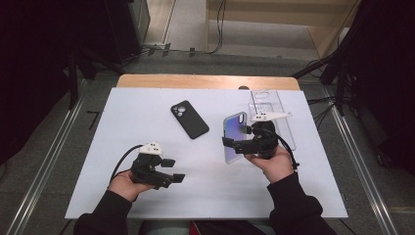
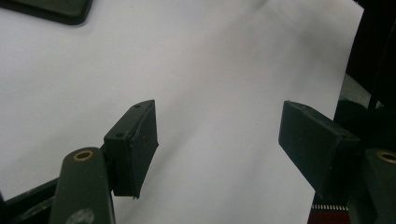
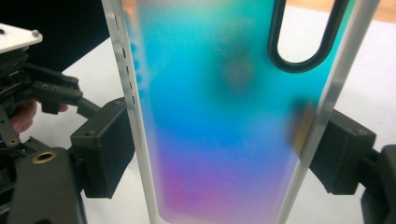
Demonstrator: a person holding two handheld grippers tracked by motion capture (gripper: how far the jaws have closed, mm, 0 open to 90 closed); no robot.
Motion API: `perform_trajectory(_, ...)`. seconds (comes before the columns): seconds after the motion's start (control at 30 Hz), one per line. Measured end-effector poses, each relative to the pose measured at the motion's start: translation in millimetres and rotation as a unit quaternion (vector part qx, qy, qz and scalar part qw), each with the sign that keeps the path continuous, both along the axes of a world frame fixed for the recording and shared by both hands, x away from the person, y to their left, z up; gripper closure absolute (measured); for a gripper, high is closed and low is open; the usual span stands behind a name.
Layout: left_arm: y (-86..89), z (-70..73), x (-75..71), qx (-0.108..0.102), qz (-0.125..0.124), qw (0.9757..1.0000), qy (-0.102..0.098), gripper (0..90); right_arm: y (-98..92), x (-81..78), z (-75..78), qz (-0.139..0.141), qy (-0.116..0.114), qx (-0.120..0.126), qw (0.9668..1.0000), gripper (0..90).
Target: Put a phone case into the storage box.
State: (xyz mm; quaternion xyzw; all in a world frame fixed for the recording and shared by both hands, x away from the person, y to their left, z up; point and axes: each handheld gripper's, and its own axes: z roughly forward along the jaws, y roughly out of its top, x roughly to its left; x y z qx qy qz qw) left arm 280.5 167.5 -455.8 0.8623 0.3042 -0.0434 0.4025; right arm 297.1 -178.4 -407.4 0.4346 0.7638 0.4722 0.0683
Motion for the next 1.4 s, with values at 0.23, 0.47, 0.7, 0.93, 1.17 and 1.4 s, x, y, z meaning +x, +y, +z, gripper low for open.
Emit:
perform_trajectory(0.23, 5.8, -0.6, -2.6, 0.001, 0.016, 0.9998, 0.007, 28.3, -11.1, 5.3, 7.7, -0.019, -0.007, 0.001, 0.9998, 16.3)
perform_trajectory(0.47, 12.4, -0.8, -5.1, 0.000, 0.027, 0.9996, 0.004, 28.3, -19.5, 10.4, 12.1, -0.036, -0.014, 0.000, 0.9993, 16.3)
perform_trajectory(0.7, 21.7, -1.2, -7.9, 0.001, 0.052, 0.9986, 0.005, 28.4, -34.9, 20.9, 18.7, -0.055, -0.024, 0.000, 0.9982, 16.3)
perform_trajectory(0.93, 29.2, -0.6, -10.9, -0.005, 0.068, 0.9976, 0.008, 28.4, -51.5, 29.1, 22.3, -0.085, -0.033, -0.003, 0.9958, 16.3)
perform_trajectory(1.17, 33.4, -1.0, -14.8, -0.002, 0.083, 0.9965, 0.007, 28.4, -66.2, 37.1, 22.7, -0.123, -0.043, -0.008, 0.9914, 16.3)
perform_trajectory(1.4, 35.5, -2.2, -15.1, -0.007, 0.092, 0.9957, 0.008, 28.4, -78.7, 44.2, 19.5, -0.150, -0.053, -0.008, 0.9872, 16.3)
